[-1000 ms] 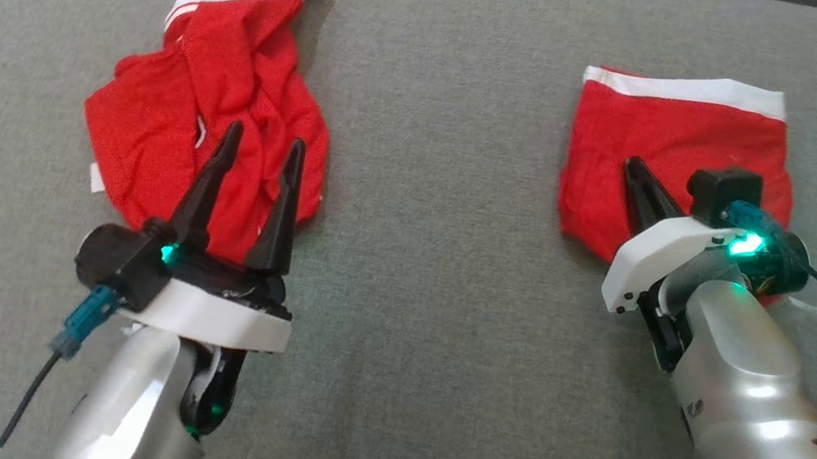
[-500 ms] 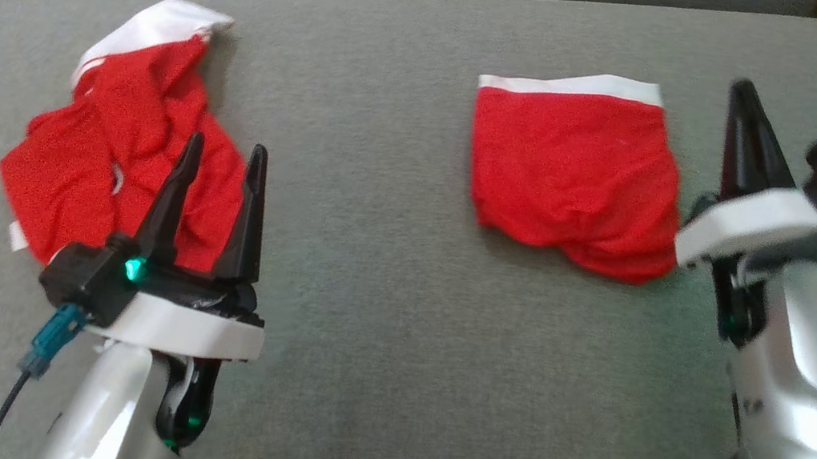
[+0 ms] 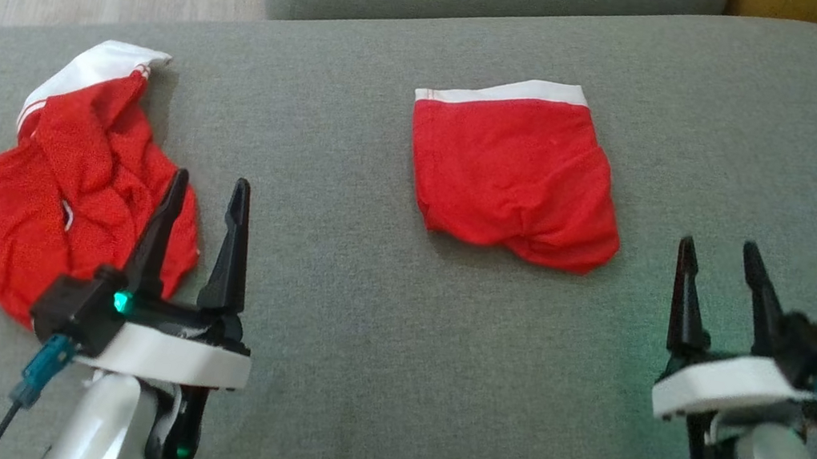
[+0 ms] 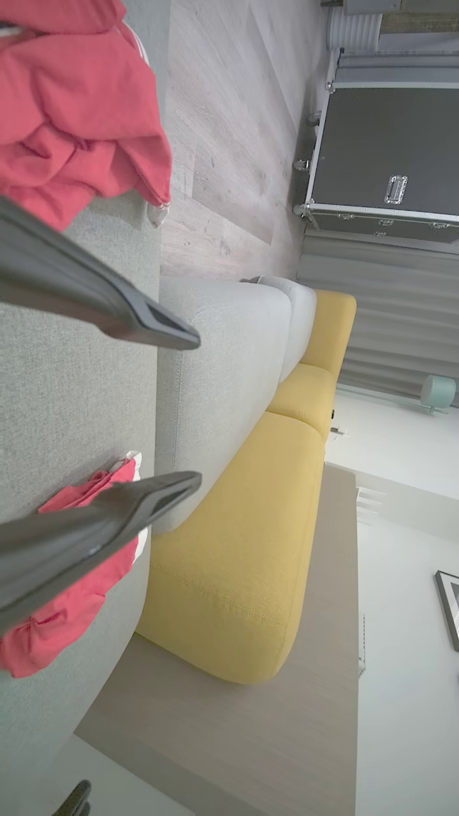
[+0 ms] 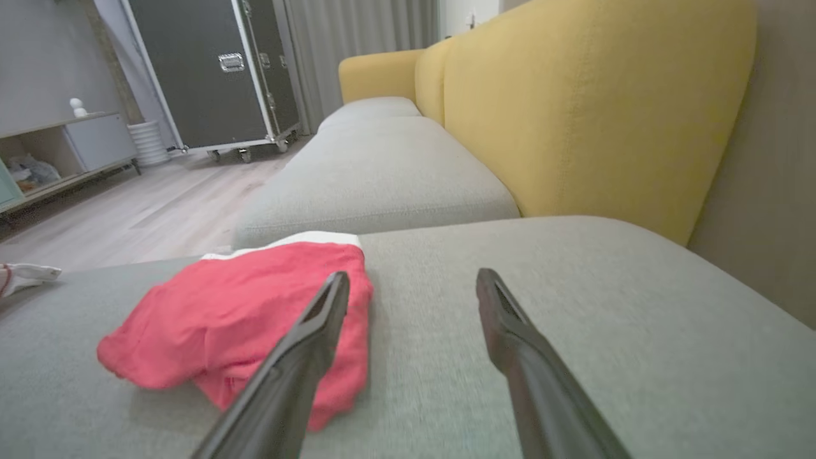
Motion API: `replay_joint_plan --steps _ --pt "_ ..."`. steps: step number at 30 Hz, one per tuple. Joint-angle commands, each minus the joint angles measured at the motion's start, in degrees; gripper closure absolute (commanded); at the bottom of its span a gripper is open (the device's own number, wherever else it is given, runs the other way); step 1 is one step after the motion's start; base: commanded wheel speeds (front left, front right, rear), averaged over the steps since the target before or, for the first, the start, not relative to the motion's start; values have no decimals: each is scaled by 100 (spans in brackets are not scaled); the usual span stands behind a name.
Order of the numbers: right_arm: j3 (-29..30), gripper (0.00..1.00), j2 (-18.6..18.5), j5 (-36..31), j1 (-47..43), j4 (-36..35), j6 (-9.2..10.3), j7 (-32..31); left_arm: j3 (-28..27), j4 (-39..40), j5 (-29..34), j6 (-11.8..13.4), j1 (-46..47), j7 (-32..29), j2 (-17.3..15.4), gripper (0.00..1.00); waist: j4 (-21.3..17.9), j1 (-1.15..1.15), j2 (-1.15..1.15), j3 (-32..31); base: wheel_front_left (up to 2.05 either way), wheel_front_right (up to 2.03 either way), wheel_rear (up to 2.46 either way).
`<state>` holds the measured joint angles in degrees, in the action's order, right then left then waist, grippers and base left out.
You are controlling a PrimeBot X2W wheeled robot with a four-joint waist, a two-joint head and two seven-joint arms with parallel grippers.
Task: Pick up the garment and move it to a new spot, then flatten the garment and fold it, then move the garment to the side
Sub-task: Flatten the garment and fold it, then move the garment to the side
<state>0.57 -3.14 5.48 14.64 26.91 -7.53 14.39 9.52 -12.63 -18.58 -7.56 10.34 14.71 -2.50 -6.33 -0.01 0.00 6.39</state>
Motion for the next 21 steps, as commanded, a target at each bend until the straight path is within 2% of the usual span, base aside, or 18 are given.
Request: replay_joint_plan --steps 1,12,17,21 --pt "-181 0 22 77 168 -265 4 61 -198 155 17 12 112 29 -38 0 -7 1 0 -7 0 0 0" --pt "-265 0 25 78 246 -409 4 61 -121 148 48 10 160 29 -38 0 103 1 0 82 0 0 0" --pt "-191 0 25 -26 517 -203 4 -12 -42 146 74 9 255 29 -38 0 259 1 0 277 0 0 0" --pt "-75 0 25 32 951 196 4 -303 93 129 77 9 388 29 -38 0 471 1 0 515 0 0 0"
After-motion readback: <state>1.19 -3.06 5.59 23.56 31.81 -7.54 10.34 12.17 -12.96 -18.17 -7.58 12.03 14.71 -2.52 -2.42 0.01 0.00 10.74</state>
